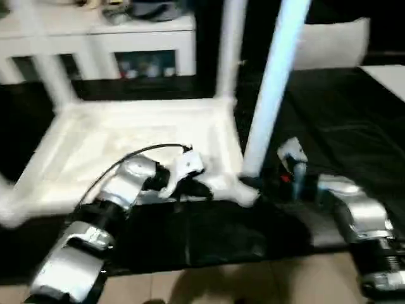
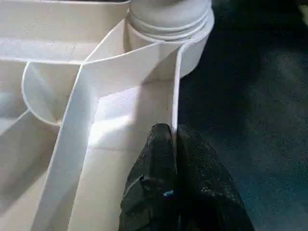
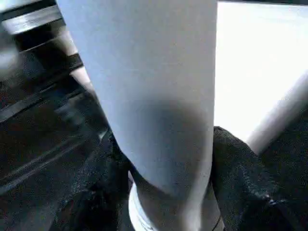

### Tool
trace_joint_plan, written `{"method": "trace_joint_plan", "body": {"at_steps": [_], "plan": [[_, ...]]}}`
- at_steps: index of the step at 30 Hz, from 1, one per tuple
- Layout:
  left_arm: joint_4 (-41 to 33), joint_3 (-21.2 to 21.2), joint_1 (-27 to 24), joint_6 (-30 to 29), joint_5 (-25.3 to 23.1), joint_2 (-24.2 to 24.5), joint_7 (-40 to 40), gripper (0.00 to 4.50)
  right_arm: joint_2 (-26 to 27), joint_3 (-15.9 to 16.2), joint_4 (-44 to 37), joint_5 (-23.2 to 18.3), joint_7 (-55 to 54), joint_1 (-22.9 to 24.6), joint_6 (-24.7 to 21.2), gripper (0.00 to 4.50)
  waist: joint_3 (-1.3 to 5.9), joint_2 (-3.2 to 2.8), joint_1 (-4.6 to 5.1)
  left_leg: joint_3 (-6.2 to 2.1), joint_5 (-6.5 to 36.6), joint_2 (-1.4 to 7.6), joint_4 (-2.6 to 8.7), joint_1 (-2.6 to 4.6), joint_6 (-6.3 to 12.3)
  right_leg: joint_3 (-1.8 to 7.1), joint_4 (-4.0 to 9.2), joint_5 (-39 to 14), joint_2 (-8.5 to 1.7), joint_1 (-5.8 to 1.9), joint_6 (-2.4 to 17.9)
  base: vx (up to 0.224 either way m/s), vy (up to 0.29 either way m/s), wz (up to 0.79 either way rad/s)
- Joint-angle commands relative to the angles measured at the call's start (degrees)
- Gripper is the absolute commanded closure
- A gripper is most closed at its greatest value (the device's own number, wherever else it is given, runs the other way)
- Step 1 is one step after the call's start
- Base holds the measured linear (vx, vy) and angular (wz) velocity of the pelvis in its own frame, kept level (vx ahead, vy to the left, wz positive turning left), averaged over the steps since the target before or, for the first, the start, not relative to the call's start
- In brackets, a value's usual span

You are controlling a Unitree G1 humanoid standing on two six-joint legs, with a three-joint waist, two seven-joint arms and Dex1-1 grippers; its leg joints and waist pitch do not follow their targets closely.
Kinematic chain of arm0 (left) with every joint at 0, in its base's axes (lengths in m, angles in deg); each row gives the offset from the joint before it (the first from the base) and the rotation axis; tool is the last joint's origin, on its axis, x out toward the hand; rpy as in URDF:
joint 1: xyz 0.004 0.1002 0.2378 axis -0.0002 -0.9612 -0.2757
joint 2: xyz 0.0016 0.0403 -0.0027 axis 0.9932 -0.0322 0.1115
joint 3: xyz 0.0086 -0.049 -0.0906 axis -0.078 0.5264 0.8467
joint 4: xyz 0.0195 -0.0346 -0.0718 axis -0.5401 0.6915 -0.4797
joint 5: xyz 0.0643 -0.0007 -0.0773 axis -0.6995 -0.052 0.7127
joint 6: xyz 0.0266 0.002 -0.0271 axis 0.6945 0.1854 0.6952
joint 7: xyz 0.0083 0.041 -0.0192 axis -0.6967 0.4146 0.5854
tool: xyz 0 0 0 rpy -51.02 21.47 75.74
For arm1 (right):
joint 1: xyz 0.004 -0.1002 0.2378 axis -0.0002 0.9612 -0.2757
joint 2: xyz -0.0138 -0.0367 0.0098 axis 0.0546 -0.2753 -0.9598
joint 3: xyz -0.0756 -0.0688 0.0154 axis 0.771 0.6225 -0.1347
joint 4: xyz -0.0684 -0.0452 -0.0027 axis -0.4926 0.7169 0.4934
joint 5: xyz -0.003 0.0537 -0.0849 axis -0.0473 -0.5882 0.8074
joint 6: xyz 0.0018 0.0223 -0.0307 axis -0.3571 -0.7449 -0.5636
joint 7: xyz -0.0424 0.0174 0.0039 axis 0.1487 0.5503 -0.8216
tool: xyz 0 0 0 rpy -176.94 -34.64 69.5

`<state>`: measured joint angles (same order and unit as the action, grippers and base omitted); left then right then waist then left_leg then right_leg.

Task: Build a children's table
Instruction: Rotate leg to tighten

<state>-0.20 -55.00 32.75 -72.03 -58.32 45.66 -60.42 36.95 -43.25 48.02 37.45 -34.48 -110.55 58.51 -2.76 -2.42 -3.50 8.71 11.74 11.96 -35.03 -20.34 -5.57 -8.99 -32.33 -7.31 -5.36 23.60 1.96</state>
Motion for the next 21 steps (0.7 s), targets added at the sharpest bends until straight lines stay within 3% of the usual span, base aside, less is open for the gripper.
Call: {"method": "trace_joint_plan", "body": {"at_steps": [1,2,4,5,7,8,10,11,15,18,21], "plan": [[-2.7,2.2,3.5,-1.8,2.9,-5.8,6.5,4.50,5.6,2.6,0.1,0.5,-7.5,-1.8,-4.6,2.44,4.11,0.86,0.23,0.37,10.8,-0.35,3.45,-0.32,2.93,0.74,6.36,-33.0,-2.63,-3.85,-1.3,0.000,0.000,0.00],[-2.0,3.8,4.2,-4.1,2.8,-8.9,13.0,4.50,9.3,1.0,0.5,1.1,-14.0,-2.8,-6.6,2.44,4.16,0.66,0.86,0.27,10.8,-0.33,3.47,-0.36,3.23,0.63,6.39,-32.0,-2.63,-3.95,-0.8,0.000,0.000,0.00],[-1.5,4.7,4.6,-5.0,2.9,-10.8,16.5,4.50,11.2,0.2,1.3,1.7,-17.9,-3.7,-7.3,2.44,4.14,0.36,1.56,0.25,11.2,-0.36,3.41,-0.09,3.45,0.51,6.66,-31.3,-2.60,-3.77,0.1,0.000,0.000,0.00],[-1.4,5.8,5.0,-5.7,2.9,-12.8,20.8,4.50,12.9,-0.7,2.8,2.2,-22.1,-4.9,-7.7,2.44,4.30,0.55,1.98,0.11,10.9,-0.29,3.55,-0.45,3.93,0.67,6.34,-29.6,-2.65,-4.20,0.6,0.000,0.000,0.00],[-1.7,6.2,5.0,-6.0,2.7,-14.9,24.0,4.50,14.3,-1.3,4.3,2.4,-24.3,-5.9,-4.7,2.44,4.56,0.51,2.10,0.11,9.3,-0.07,3.68,-0.55,4.70,1.02,6.01,-26.9,-2.83,-4.32,1.7,0.000,0.000,0.00],[-2.0,6.3,4.9,-6.1,2.5,-15.4,24.8,4.50,14.7,-1.5,4.6,2.5,-24.8,-6.1,-3.6,1.89,4.80,0.50,2.04,0.07,7.6,0.09,3.74,-0.74,5.43,1.37,5.52,-24.0,-2.96,-4.48,2.9,0.000,0.000,0.00],[-2.6,6.1,4.7,-6.0,2.2,-15.9,25.1,4.50,15.5,-2.1,4.6,2.1,-25.4,-6.3,-2.5,1.75,4.86,0.72,1.96,0.17,5.9,0.31,3.75,-0.71,6.68,1.92,4.93,-20.8,-2.99,-4.30,4.9,0.000,0.000,0.00],[-3.0,5.7,4.5,-6.0,2.0,-15.7,24.7,4.50,15.8,-2.5,4.2,1.8,-25.5,-6.2,-2.2,1.72,5.11,0.71,1.69,0.24,3.7,0.22,3.68,-0.83,7.85,2.25,4.24,-17.7,-3.05,-4.56,6.4,0.000,0.000,0.00],[-4.3,4.9,3.4,-4.6,1.0,-13.2,22.0,4.50,13.7,-2.4,0.9,2.8,-22.8,-4.4,-1.6,1.31,5.49,0.73,0.86,0.23,-2.4,0.36,3.23,-1.15,10.29,2.83,2.66,-9.7,-3.04,-4.56,9.0,0.000,0.000,0.00],[-4.7,4.5,2.5,-3.0,1.2,-11.1,19.9,4.50,10.6,-2.8,0.2,2.0,-19.7,-3.2,-0.1,0.93,5.32,0.68,0.40,0.41,-2.0,0.21,3.15,-1.17,11.08,2.91,2.57,-10.1,-3.08,-4.52,9.3,0.000,0.000,0.00],[-4.8,3.9,1.5,-0.4,1.5,-9.0,16.7,4.50,7.2,-2.8,-0.4,1.1,-14.7,-2.3,1.4,0.84,4.96,0.63,-0.07,0.56,1.3,0.35,3.39,-1.07,10.28,2.88,3.22,-14.6,-3.03,-4.50,7.9,0.000,0.000,0.00]]}}
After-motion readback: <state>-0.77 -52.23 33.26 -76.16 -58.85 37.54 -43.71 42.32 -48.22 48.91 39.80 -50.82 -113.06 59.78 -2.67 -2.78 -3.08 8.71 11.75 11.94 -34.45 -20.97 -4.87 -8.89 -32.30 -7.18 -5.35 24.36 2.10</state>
